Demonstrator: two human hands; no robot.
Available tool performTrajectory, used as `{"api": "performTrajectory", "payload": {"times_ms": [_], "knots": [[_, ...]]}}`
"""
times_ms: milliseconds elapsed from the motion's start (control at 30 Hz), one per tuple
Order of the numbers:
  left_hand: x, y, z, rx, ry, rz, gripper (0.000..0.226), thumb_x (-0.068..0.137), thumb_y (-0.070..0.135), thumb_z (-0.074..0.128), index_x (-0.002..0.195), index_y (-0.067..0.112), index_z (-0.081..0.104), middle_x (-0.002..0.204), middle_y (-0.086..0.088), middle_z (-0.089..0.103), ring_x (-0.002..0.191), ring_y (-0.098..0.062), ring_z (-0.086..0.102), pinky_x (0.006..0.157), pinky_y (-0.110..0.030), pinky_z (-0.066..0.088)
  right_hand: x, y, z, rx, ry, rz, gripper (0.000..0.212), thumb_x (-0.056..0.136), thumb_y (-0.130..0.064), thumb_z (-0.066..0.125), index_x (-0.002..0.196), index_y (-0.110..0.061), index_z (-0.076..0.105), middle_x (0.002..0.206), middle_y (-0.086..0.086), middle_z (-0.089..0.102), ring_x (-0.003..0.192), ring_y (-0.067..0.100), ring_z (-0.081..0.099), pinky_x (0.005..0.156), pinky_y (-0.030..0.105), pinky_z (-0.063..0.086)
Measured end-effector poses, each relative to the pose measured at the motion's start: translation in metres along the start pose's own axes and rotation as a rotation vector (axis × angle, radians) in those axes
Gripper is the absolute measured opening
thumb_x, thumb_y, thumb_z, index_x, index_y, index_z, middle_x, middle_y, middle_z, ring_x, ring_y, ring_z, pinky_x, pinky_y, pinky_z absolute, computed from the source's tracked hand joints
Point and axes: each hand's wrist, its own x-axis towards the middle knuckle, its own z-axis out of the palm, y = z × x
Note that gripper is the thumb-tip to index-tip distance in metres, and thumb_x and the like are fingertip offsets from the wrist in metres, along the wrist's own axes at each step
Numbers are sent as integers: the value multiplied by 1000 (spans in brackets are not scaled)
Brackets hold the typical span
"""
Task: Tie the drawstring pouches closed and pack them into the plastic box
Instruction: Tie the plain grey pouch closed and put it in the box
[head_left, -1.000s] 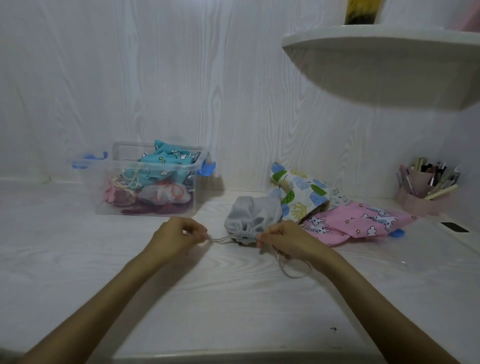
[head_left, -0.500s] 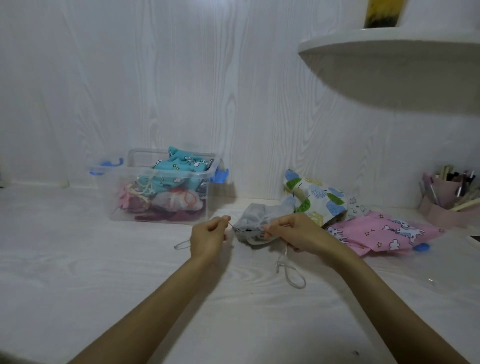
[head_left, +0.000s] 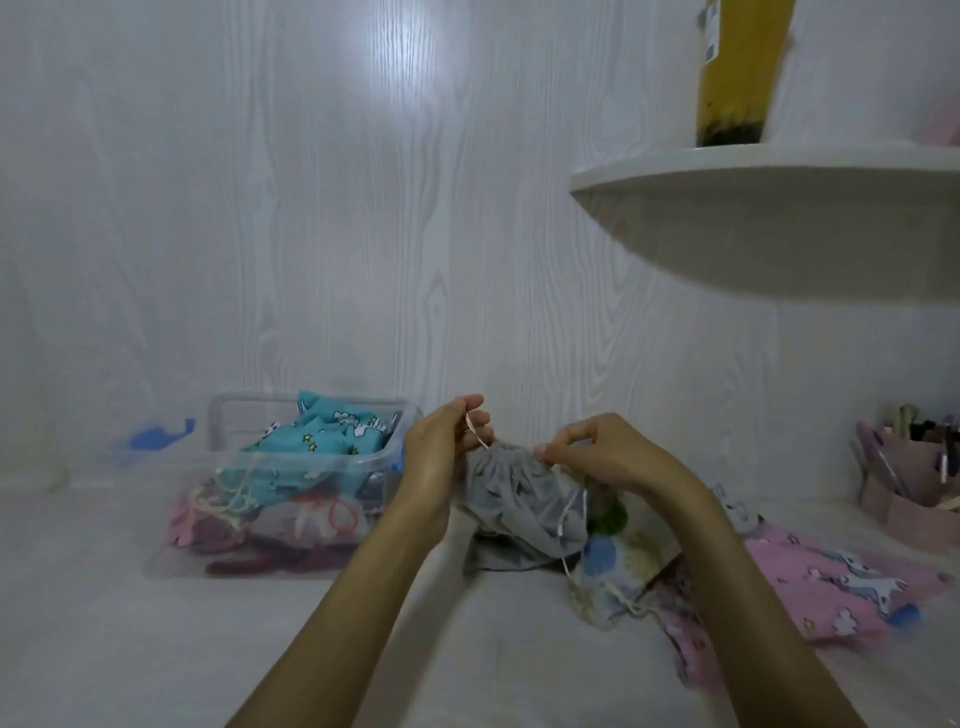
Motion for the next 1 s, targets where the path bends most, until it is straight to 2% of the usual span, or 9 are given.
{"api": "performTrajectory", "payload": {"times_ms": [133, 233, 367, 500, 567, 633, 700, 767, 1000], "knots": [[12, -5, -4, 149, -174, -79, 20, 96, 14, 44, 83, 13, 60, 49, 10, 48, 44, -4, 45, 48, -13, 40, 14, 9, -4, -54, -29, 1, 23, 80, -29, 73, 58, -21, 70, 51, -6, 53, 54, 9, 47, 53, 21, 39], [21, -7, -4, 226, -170, -99, 21, 95, 12, 44, 82, 12, 61, 48, 9, 47, 44, -4, 44, 47, -11, 41, 22, 13, -1, -108, -58, 31, 18, 78, -29, 74, 65, -17, 74, 54, -3, 53, 56, 10, 45, 55, 23, 37], [28, -10, -14, 191, -184, -78, 19, 96, 17, 47, 94, 11, 65, 63, 8, 64, 63, -8, 59, 67, -19, 47, 27, 18, 4, -146, -93, 26, 23, 84, -33, 68, 65, -20, 70, 36, -13, 49, 50, 7, 44, 53, 19, 38], [29, -6, -19, 200, -234, -78, 21, 96, 24, 49, 95, 20, 69, 86, 9, 75, 79, -2, 70, 79, -20, 52, 24, 19, 1, -55, -186, 29, 25, 89, -33, 61, 69, -20, 70, 48, -5, 47, 44, 6, 41, 47, 17, 37], [28, 0, -17, 221, -268, -115, 21, 96, 23, 49, 95, 19, 70, 77, 11, 72, 66, -2, 67, 80, -21, 51, 23, 18, 1, -75, -240, 29, 26, 91, -32, 58, 72, -19, 69, 47, -9, 50, 41, 2, 44, 47, 16, 37], [28, 2, -14, 331, -326, -174, 21, 95, 21, 50, 96, 15, 71, 64, 11, 60, 51, -1, 53, 68, -17, 48, 18, 15, -1, -157, -328, 49, 29, 93, -35, 55, 71, -21, 68, 50, -10, 53, 42, 0, 47, 48, 14, 38], [23, 2, -13, 464, -384, -236, 22, 94, 20, 52, 98, 11, 72, 58, 10, 52, 46, -2, 43, 58, -13, 44, 10, 12, -7, -245, -437, 79, 33, 93, -39, 52, 68, -22, 66, 54, -10, 56, 48, 2, 48, 51, 15, 39], [20, 2, -16, 584, -422, -280, 24, 93, 20, 53, 102, 9, 73, 58, 9, 50, 48, -3, 40, 59, -13, 40, 2, 10, -19, -284, -493, 67, 35, 93, -39, 51, 66, -20, 63, 60, -9, 58, 55, 4, 49, 57, 15, 39], [4, -13, -10, 859, -627, -278, 25, 91, 26, 58, 95, 8, 74, 66, 8, 60, 70, -9, 49, 83, -22, 44, -9, 3, -33, -108, -296, -51, 38, 95, -38, 47, 63, -19, 54, 67, -5, 55, 70, 12, 45, 83, 24, 38]]}}
